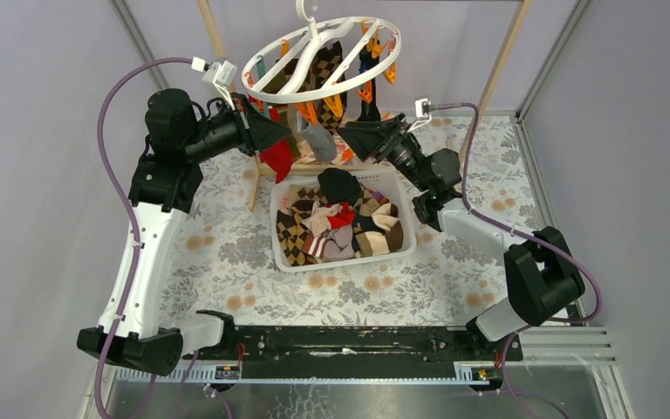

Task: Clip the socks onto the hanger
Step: Open the clamp at the hanger.

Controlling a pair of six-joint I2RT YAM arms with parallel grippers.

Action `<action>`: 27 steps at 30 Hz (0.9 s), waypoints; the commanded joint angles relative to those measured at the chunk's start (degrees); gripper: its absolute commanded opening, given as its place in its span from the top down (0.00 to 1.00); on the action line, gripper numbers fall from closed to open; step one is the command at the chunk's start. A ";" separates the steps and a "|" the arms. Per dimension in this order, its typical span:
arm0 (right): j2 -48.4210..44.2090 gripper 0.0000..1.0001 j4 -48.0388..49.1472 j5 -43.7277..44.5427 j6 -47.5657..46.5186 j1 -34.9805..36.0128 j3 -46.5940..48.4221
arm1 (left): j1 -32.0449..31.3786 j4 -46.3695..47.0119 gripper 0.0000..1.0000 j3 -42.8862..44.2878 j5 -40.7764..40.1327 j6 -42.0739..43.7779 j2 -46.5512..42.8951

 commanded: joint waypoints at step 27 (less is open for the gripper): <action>0.97 0.50 -5.11 2.78 -18.72 7.00 14.91 | -0.04 -2.68 0.91 2.70 -2.48 2.02 -1.29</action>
